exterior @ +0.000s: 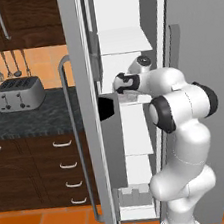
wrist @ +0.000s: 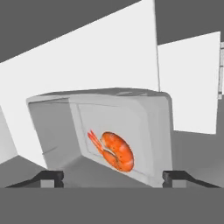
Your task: Take the meat container that has the shrimp and place it on the second highest rack of the freezer. Then take the vegetable container that has the squashs and place it on the highest rack of the freezer.
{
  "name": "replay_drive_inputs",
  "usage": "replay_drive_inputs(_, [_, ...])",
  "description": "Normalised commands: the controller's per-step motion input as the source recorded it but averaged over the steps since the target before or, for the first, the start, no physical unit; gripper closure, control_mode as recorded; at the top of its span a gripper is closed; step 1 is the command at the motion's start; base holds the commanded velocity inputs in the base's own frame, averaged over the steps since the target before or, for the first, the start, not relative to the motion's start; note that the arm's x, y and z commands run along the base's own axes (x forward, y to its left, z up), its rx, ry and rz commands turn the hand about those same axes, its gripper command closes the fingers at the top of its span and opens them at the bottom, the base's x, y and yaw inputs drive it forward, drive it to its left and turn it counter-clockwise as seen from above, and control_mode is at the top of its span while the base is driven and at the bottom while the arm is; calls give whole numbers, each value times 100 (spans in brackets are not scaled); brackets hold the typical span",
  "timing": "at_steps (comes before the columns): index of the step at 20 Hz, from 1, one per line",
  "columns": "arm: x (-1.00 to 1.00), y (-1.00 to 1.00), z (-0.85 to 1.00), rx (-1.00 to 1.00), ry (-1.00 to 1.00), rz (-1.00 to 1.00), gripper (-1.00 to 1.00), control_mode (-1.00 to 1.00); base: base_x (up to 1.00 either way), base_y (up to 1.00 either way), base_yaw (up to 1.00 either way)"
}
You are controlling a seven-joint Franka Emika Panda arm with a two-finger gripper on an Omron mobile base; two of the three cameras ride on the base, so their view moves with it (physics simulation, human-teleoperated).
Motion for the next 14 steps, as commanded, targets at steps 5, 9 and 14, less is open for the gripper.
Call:
replay_drive_inputs(5, [-59, -1, 22, 0, -10, 2, -100, -100, 0, 0, 0])
replay_drive_inputs(9, [-75, 0, 31, -2, -10, 5, -100, -100, 0, 0, 0])
replay_drive_inputs(14, [-36, 0, 70, -10, -6, 18, -100, -100, 0, 0, 0])
